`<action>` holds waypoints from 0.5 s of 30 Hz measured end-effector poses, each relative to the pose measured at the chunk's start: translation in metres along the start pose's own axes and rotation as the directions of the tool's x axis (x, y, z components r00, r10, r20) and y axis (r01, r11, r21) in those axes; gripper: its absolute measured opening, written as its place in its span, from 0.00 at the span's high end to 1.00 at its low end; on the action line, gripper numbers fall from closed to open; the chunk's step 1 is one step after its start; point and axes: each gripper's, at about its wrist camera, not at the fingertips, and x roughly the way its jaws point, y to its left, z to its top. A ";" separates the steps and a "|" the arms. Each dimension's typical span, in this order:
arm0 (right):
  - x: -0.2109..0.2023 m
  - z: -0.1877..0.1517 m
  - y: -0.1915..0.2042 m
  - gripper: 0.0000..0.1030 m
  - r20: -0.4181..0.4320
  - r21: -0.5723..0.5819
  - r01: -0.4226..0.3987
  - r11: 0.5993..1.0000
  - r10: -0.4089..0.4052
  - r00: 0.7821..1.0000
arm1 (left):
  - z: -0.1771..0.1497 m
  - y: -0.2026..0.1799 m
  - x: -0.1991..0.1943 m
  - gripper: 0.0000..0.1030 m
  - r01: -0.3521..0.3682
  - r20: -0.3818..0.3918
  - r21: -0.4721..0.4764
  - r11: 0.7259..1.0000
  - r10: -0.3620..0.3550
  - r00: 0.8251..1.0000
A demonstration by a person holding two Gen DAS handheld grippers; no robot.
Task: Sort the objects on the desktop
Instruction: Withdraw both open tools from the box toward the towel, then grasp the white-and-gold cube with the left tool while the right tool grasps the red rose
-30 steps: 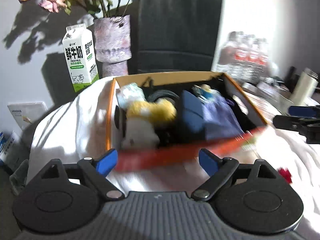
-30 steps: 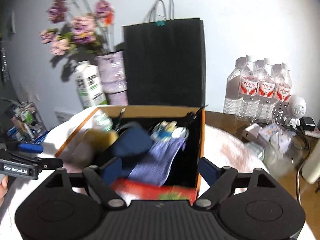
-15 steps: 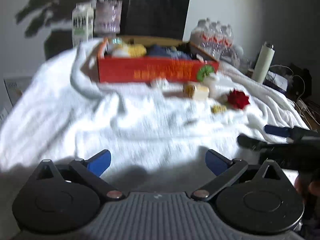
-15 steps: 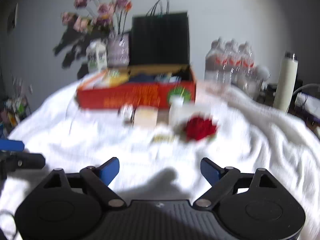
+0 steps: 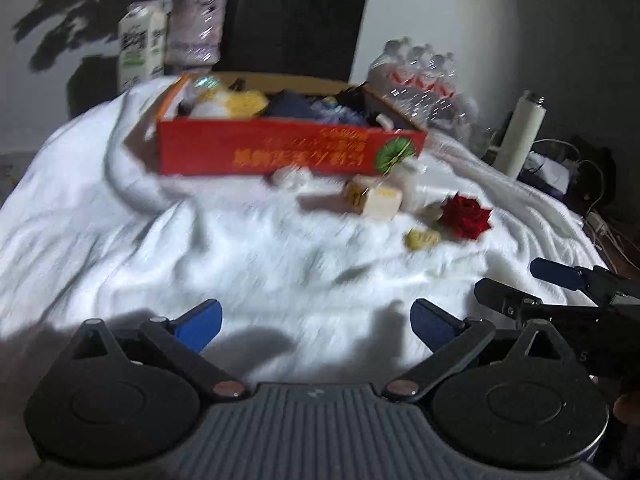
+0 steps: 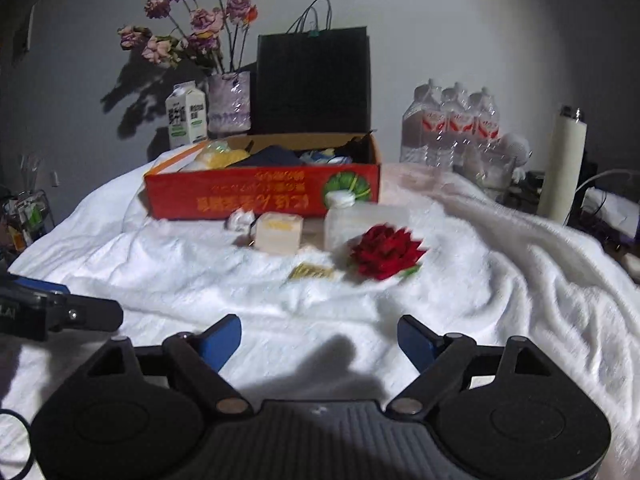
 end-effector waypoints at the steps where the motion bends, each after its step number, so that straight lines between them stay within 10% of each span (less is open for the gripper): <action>1: 0.002 0.005 -0.004 0.19 0.020 -0.007 0.018 1.000 -0.018 1.000 | 0.009 -0.005 0.007 0.00 0.007 0.019 0.025 1.000 -0.008 1.000; 15: 0.085 0.037 -0.044 0.28 -0.001 -0.014 0.008 1.000 -0.008 1.000 | 0.088 -0.024 0.157 0.07 0.230 -0.068 0.363 0.903 -0.220 0.973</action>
